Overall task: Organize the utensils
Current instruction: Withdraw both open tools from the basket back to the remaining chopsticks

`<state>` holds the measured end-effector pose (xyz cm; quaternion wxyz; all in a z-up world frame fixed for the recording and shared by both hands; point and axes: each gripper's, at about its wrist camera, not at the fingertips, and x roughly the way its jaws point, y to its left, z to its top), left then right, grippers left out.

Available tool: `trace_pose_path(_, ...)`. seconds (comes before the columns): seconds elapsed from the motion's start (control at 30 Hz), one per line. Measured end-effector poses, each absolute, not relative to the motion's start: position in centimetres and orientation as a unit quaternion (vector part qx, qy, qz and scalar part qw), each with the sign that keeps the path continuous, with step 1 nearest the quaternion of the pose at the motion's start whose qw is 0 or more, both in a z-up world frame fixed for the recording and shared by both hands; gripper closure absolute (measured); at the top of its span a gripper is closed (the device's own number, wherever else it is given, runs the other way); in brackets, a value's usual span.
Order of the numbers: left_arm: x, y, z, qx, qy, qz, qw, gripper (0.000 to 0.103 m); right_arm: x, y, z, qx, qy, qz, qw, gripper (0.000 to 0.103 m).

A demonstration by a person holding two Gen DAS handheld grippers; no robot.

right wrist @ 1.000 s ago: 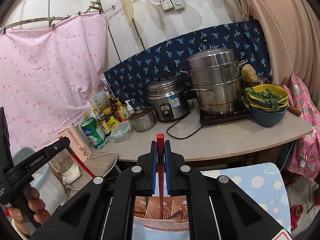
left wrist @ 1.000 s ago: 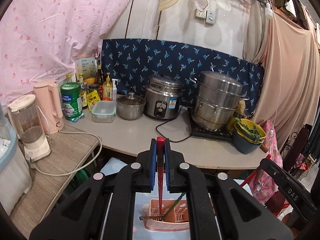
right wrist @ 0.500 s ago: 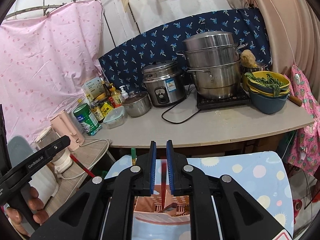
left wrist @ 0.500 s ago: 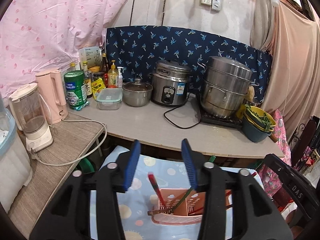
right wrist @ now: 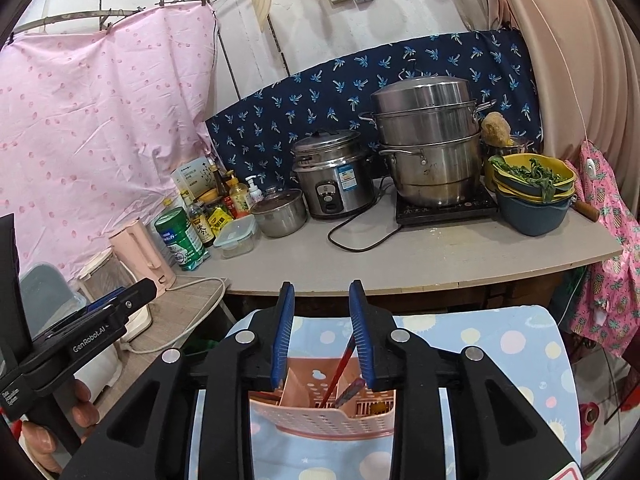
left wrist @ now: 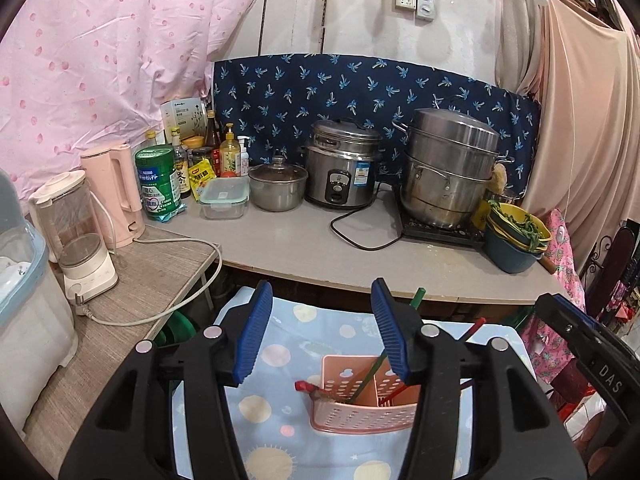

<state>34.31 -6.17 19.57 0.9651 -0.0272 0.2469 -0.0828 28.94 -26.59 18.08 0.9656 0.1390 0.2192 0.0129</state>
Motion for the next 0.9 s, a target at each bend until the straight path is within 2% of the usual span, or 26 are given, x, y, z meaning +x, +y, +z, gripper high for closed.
trace_pose_path(0.9,26.4,-5.7,16.3,0.004,0.284,-0.071,0.956,0.054,20.0,-23.4,13.9,0.111,0.257,0.023,0.960,0.075)
